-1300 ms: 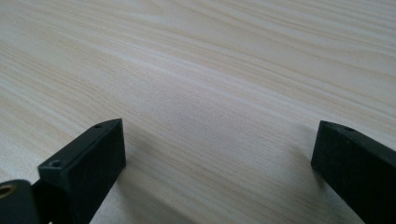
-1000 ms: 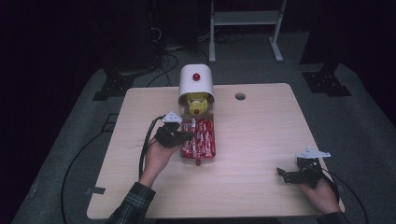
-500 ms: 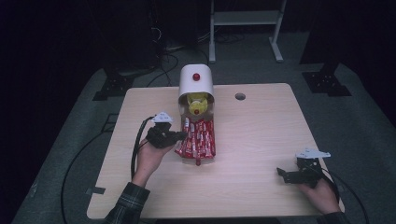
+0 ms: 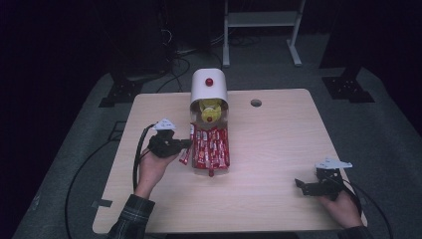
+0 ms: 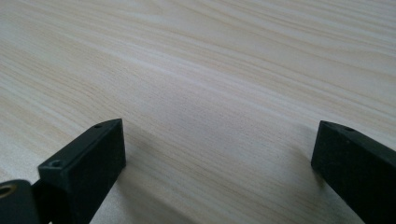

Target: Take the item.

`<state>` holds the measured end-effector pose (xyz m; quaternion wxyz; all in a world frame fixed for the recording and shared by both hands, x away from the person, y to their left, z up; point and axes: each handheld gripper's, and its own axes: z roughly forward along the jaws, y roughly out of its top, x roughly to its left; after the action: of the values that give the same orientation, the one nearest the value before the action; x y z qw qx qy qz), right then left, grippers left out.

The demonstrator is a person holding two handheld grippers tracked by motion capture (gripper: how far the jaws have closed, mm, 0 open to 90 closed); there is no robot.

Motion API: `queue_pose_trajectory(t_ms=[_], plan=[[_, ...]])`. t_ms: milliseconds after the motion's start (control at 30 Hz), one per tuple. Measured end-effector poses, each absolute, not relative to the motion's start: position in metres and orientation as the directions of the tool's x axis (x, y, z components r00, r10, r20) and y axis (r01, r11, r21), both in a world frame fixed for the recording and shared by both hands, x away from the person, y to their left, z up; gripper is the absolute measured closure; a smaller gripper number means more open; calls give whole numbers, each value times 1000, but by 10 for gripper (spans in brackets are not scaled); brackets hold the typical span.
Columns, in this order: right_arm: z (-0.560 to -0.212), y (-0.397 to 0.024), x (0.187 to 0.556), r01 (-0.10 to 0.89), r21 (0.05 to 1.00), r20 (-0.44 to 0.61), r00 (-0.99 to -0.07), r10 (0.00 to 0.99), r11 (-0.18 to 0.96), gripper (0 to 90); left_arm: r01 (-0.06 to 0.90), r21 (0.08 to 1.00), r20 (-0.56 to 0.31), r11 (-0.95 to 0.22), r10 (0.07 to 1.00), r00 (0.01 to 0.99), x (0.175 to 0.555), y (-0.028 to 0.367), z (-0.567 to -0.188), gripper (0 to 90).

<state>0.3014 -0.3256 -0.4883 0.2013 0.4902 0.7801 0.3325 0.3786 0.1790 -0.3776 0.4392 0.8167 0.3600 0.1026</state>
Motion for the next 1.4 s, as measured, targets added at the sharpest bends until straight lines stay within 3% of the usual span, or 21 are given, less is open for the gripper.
queue_pose_trajectory(t_ms=[700, 1400], plan=[[-488, -326, 301, 629, 717, 11, -441, 897, 301, 20, 537, 771, -141, -342, 730, 668, 391, 207, -395, 898], [-488, -325, 301, 629, 717, 12, -443, 897, 301, 20, 568, 725, -122, -389, 740, 661, 408, 201, -427, 897]])
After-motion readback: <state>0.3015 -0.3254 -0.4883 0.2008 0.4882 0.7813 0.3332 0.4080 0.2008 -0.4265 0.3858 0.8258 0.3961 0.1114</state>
